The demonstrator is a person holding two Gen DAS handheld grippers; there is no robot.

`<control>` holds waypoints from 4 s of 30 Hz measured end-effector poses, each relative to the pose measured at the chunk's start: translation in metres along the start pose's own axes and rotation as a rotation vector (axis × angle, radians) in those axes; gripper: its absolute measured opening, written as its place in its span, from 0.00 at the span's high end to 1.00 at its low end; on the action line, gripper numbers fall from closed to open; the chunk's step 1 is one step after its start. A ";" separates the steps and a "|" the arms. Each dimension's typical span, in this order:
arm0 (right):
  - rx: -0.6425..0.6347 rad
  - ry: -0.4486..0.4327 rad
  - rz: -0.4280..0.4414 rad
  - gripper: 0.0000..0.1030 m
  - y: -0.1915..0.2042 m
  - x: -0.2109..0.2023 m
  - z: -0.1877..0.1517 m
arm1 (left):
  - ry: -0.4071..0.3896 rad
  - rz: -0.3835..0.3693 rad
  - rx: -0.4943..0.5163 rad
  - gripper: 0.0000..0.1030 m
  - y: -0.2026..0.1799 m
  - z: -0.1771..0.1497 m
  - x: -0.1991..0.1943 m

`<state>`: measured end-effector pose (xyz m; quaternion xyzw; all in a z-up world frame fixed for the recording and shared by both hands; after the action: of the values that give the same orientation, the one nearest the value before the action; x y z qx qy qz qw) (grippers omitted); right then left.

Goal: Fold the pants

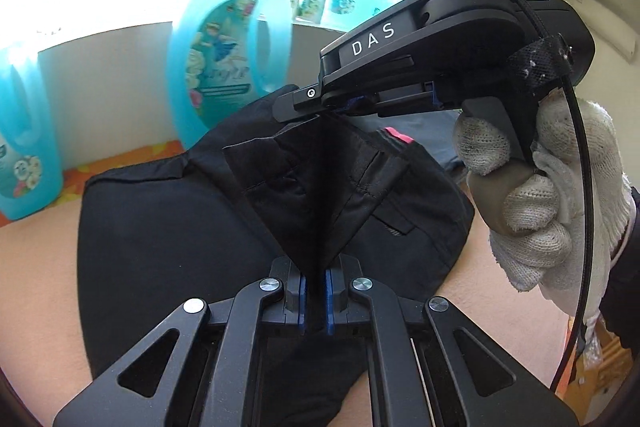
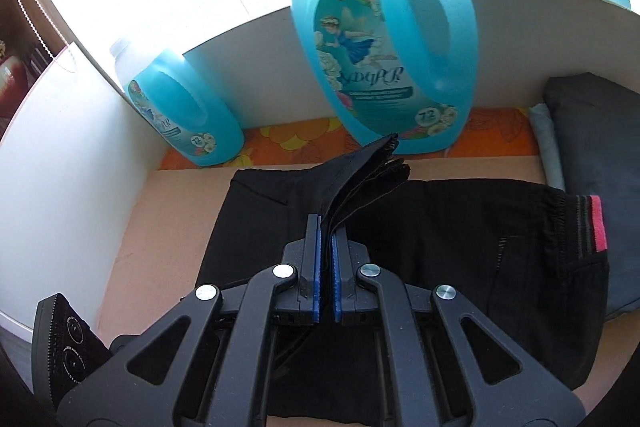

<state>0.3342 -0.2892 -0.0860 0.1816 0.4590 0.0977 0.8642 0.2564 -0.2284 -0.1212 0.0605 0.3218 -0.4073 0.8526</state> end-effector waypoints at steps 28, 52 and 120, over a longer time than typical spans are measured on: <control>0.303 0.092 0.087 0.52 -0.136 -0.007 -0.035 | 0.079 -0.090 -0.011 0.96 -0.043 -0.015 0.049; 0.340 0.156 0.085 0.94 -0.119 0.039 -0.045 | 0.114 -0.095 0.014 0.96 -0.046 -0.026 0.065; -0.247 0.315 -0.104 0.49 0.107 0.170 -0.030 | 0.168 0.150 -0.201 0.50 0.097 -0.096 -0.031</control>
<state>0.4043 -0.1275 -0.1863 0.0327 0.5817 0.1357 0.8014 0.2653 -0.1085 -0.1933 0.0328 0.4257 -0.3017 0.8525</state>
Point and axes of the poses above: each gripper's, at about its wrist camera, not at the fingertips, and x roughly the way its jaws point, y to its left, z to its top, the point moved 7 cm from there along x, roughly the way its jaws point, and after that the axes turned 4 degrees about x, right-handed, at the moved point
